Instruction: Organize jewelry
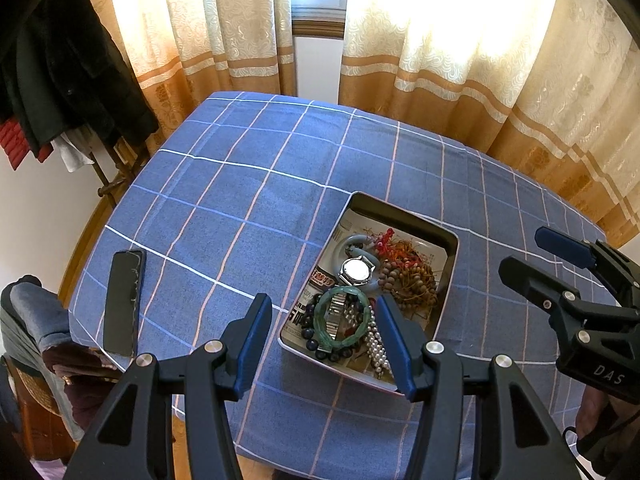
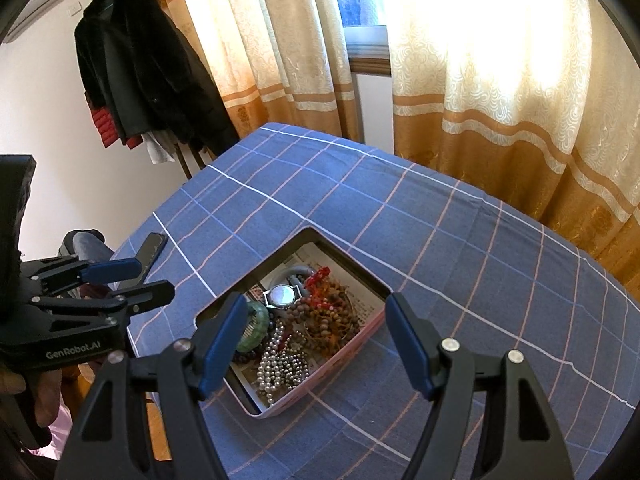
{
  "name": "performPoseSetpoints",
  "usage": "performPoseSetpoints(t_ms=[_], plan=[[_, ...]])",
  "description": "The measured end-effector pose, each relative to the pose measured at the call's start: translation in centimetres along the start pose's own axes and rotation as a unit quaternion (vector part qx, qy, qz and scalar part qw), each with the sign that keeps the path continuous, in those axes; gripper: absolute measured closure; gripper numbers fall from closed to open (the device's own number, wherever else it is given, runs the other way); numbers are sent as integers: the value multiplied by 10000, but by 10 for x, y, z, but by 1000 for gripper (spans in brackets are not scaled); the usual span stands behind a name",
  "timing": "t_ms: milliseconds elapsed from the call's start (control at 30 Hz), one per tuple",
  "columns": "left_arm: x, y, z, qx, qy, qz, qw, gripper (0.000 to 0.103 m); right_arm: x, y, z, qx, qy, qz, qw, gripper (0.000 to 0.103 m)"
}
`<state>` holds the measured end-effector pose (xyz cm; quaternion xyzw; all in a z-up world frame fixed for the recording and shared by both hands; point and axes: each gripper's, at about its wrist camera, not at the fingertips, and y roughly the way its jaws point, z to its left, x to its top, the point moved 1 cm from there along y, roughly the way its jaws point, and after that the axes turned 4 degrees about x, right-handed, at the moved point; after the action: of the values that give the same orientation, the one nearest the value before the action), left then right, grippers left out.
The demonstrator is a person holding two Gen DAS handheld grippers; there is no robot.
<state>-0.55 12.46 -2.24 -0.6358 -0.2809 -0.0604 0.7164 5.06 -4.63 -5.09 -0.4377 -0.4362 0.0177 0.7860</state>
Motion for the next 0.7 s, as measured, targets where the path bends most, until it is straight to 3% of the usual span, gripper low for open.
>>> performPoseSetpoints(t_ms=[700], plan=[[-1, 3, 1, -1, 19, 31, 10000, 48, -2, 1, -1, 13, 12, 26, 10000, 28]])
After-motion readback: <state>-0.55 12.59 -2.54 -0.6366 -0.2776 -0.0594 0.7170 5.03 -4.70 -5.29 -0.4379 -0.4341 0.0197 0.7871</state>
